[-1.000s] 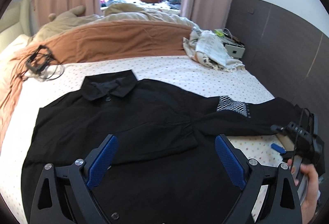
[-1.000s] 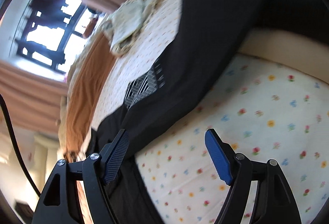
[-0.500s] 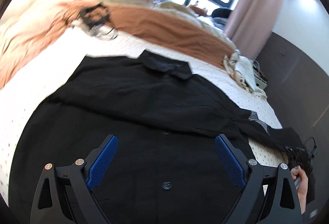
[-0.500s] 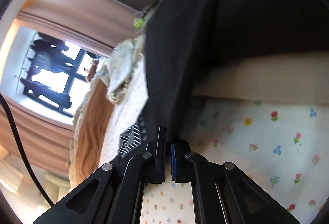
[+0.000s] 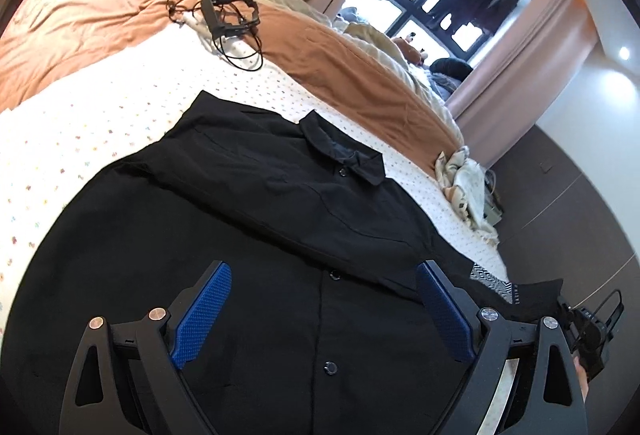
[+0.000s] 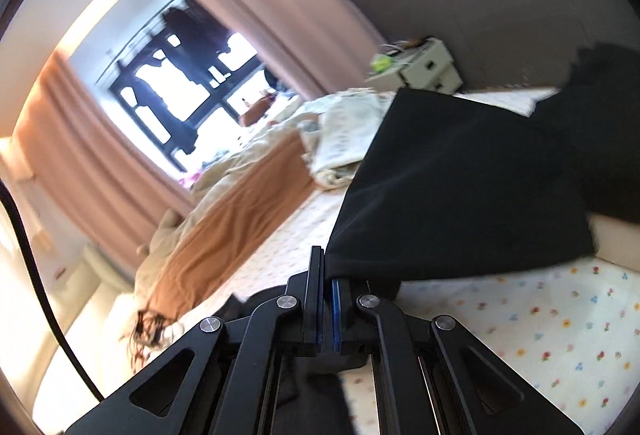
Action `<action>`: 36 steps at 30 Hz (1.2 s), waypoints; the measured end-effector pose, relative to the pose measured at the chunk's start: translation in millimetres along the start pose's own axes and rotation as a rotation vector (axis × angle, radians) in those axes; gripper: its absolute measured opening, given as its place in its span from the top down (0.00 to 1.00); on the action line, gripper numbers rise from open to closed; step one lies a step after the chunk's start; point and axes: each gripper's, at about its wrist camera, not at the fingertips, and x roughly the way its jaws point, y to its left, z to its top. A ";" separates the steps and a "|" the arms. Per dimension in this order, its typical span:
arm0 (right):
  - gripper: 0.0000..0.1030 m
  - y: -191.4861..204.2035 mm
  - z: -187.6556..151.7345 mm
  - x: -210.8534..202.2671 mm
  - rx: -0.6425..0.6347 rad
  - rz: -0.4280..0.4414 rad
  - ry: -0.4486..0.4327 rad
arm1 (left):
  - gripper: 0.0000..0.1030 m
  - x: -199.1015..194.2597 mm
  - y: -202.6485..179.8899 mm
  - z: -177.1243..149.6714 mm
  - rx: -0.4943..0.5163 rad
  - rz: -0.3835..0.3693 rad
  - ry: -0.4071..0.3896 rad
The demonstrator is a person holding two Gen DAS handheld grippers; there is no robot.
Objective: Fold large clothes
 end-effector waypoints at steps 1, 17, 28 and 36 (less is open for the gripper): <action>0.95 11.1 -0.1 -0.2 -0.019 0.013 0.007 | 0.09 -1.8 3.4 0.5 -0.020 -0.013 0.000; 0.96 173.2 -60.4 34.9 -0.329 0.163 0.140 | 0.09 -31.7 64.5 28.5 -0.227 -0.010 -0.102; 0.89 222.6 -168.6 119.7 -0.469 0.151 0.509 | 0.09 -48.4 90.1 37.3 -0.289 0.025 -0.160; 0.42 161.7 -208.2 126.9 -0.388 0.059 0.747 | 0.09 -42.3 84.5 33.1 -0.279 0.021 -0.137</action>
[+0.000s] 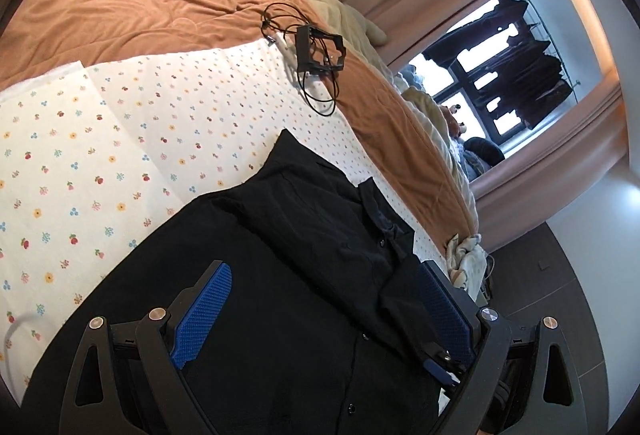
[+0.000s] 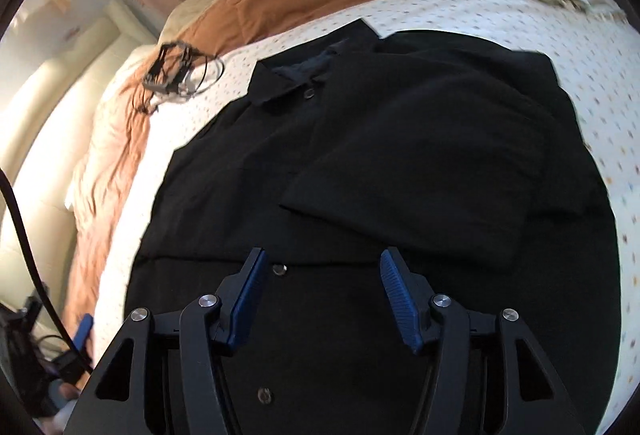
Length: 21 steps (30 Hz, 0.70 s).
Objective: Fold large clothes
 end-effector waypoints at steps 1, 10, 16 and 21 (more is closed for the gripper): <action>0.40 -11.3 -0.6 -11.0 0.022 0.000 -0.016 | 0.09 0.3 -1.9 -1.1 0.007 -0.001 0.001; 0.31 -80.7 -3.8 -48.7 0.180 -0.020 -0.149 | 0.09 10.6 -10.6 -9.8 0.037 0.020 0.024; 0.31 -84.2 4.9 -7.2 0.222 0.016 -0.116 | 0.09 11.5 -11.5 -11.6 0.043 0.036 0.017; 0.70 -81.3 7.5 3.6 0.227 -0.008 -0.107 | 0.09 13.3 -13.4 -14.7 0.059 0.053 0.020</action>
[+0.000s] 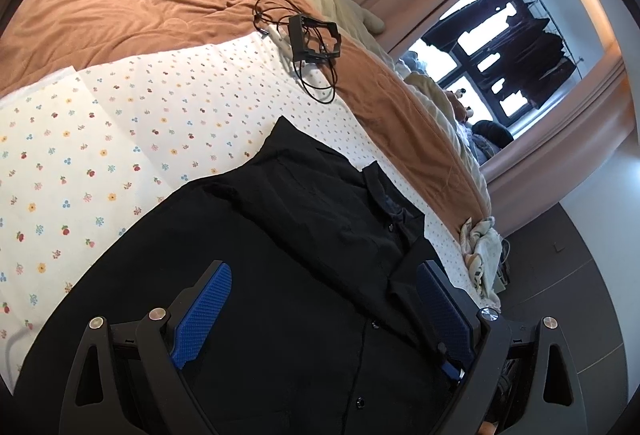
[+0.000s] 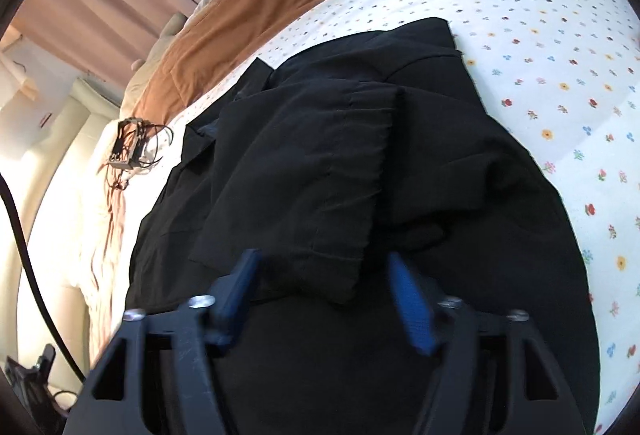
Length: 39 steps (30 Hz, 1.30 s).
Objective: Fold large clothes
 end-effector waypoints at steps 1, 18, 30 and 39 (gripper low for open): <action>0.72 -1.8 -0.4 -0.1 0.005 -0.001 0.007 | 0.09 0.4 0.1 -0.4 -0.001 -0.001 0.001; 0.93 109.1 16.0 -92.7 -0.273 0.115 -0.200 | 0.09 -14.3 20.1 17.5 -0.071 -0.005 -0.055; 0.93 254.4 26.5 -122.1 -0.570 0.158 -0.220 | 0.09 -27.8 43.7 29.7 -0.139 0.016 -0.110; 0.86 294.9 -0.9 -33.2 -0.637 0.154 -0.040 | 0.09 -37.7 68.2 39.7 -0.205 0.066 -0.154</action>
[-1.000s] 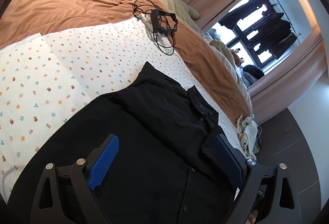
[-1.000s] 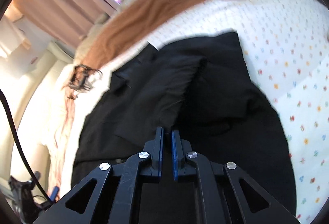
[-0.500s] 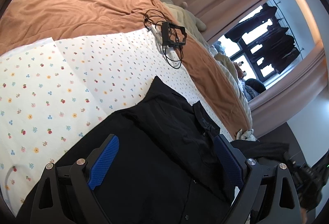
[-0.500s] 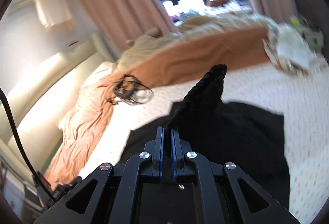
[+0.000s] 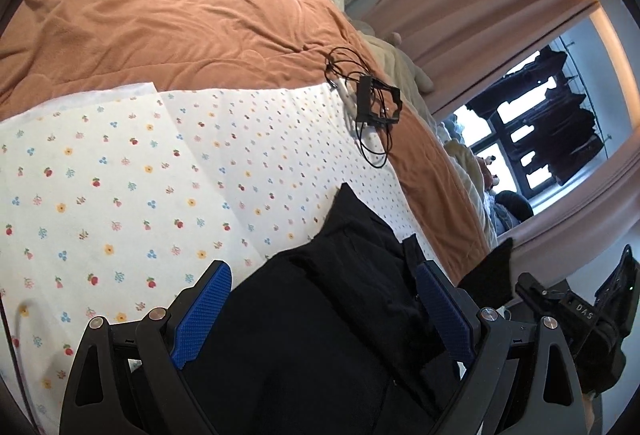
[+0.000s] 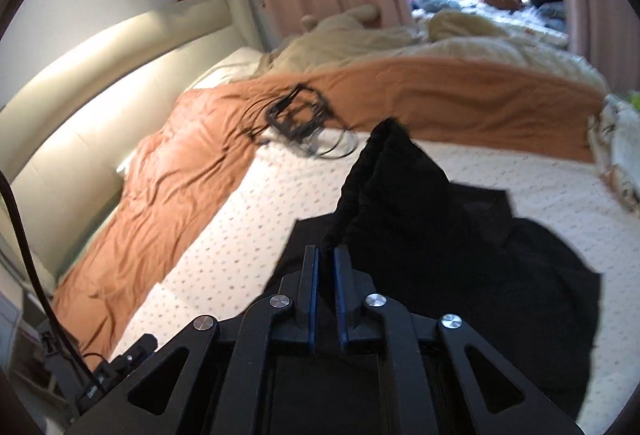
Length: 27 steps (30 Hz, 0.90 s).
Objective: Fold large clothes
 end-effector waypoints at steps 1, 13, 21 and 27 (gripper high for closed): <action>0.80 -0.7 -5.9 11.6 0.015 0.035 0.029 | 0.09 -2.3 2.2 2.3 -0.004 0.010 -0.010; 0.33 -71.2 -58.4 -26.3 0.185 -0.011 -0.004 | 0.09 -9.8 -16.1 -3.0 0.013 0.014 0.000; 0.11 -128.9 -123.0 -82.5 0.308 -0.096 -0.052 | 0.09 -39.1 -62.4 -14.9 0.141 0.010 0.001; 0.00 -164.2 -153.1 -121.6 0.421 -0.168 -0.071 | 0.01 -64.0 -92.8 -29.8 0.310 0.026 -0.022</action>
